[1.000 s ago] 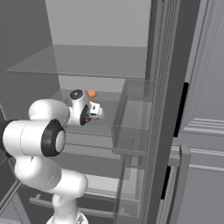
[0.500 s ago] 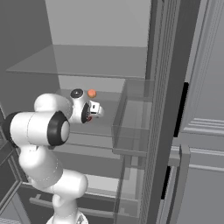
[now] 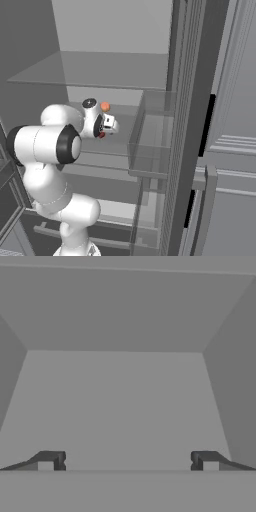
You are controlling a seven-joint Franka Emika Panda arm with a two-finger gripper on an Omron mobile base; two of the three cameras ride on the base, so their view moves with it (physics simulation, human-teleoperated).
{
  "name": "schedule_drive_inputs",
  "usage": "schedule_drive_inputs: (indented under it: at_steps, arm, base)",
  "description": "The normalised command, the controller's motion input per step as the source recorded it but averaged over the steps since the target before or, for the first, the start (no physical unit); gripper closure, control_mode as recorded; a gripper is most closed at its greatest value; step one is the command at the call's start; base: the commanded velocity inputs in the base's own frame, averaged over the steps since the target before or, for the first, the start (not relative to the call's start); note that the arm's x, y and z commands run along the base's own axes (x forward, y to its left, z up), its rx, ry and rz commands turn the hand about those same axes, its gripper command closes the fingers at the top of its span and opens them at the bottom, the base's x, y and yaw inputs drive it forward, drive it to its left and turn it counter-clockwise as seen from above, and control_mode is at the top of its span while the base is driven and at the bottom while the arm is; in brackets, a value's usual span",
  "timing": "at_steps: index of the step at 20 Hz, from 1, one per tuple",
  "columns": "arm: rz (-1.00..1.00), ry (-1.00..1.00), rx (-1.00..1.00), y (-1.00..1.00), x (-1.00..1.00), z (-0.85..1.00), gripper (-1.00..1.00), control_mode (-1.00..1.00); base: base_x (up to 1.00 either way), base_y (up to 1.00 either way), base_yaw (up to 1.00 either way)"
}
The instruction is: Take the strawberry from the fridge and place it on top of the pancake, located on the dining counter.
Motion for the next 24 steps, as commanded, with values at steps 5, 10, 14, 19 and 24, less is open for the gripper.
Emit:
schedule_drive_inputs:
  at_steps: [5,10,14,19,24]
  arm:
    - [0.00,-0.01,0.00,0.00,-0.09,-0.23,-1.00,-1.00]
    - [-0.01,-0.12,0.00,0.00,-0.43,-0.06,-1.00,-1.00]
    - [-0.02,-0.11,0.00,0.00,-0.12,0.00,-1.00,-1.00]
    - [-0.04,-0.02,0.00,0.00,-0.01,0.00,-1.00,-1.00]
    - [-0.01,0.00,0.00,0.00,0.08,0.00,-1.00,-1.00]
  base:
    - [0.00,0.00,0.00]
    - [0.00,0.00,0.00]
    - [0.00,0.00,0.00]
    - [0.00,0.00,0.00]
    - [0.00,0.00,0.00]
